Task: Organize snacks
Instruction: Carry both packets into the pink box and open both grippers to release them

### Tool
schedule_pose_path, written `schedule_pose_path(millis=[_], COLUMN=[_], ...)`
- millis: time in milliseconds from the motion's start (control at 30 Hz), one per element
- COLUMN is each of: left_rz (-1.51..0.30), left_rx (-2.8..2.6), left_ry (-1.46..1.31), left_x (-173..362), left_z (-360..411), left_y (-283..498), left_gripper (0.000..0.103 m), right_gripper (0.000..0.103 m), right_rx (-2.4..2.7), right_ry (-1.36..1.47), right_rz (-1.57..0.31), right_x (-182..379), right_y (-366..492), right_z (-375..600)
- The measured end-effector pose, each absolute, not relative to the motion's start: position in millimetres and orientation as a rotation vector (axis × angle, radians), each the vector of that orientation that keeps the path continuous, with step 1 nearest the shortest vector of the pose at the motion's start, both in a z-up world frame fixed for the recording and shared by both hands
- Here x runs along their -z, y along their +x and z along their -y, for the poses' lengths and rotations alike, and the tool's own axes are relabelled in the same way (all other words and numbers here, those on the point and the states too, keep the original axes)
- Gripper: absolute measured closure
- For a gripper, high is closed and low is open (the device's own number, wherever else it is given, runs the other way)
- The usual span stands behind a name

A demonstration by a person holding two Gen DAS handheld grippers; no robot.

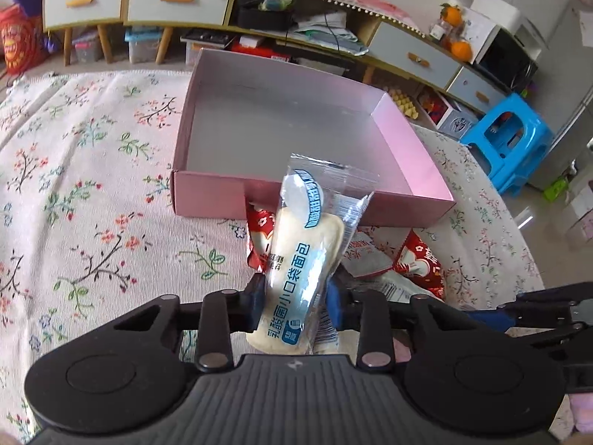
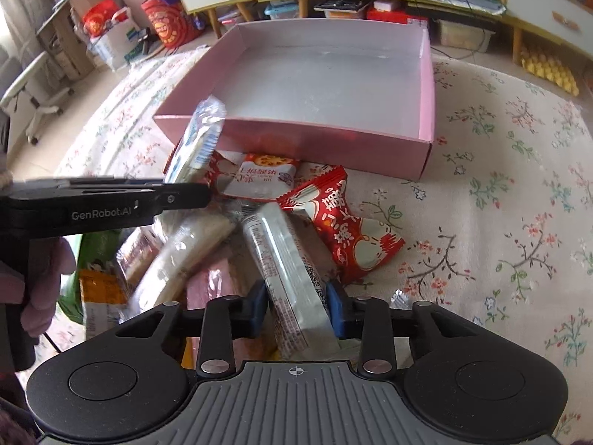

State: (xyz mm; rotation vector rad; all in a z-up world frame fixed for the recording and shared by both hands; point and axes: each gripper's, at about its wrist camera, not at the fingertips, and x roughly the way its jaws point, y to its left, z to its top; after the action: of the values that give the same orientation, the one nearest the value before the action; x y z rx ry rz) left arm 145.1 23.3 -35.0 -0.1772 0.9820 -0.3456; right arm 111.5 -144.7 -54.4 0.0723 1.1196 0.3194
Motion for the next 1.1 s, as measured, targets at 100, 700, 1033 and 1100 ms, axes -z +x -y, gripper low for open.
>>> schedule_pose_path(millis=[100, 700, 1033, 1100], left_rz=[-1.004, -0.961, -0.882, -0.858], left_rx=[0.339, 0.301, 0.269, 0.269], left_ry=[-0.179, -0.332, -0.334, -0.329], left_x=[32, -5, -21, -19], left_z=[-24, -39, -34, -31], left_y=[143, 137, 183, 188], left_gripper=[0.075, 0.076, 0.076, 0.076], right_gripper=[0.072, 0.072, 0.072, 0.072], right_rx=[-0.31, -0.35, -0.224, -0.193], right_ry=[0.157, 0.547, 0.638, 0.634], right_rz=[-1.129, -1.097, -0.983, -0.964], right_x=[50, 21, -1, -2], right_y=[111, 104, 139, 153], right_z=[155, 182, 187, 186])
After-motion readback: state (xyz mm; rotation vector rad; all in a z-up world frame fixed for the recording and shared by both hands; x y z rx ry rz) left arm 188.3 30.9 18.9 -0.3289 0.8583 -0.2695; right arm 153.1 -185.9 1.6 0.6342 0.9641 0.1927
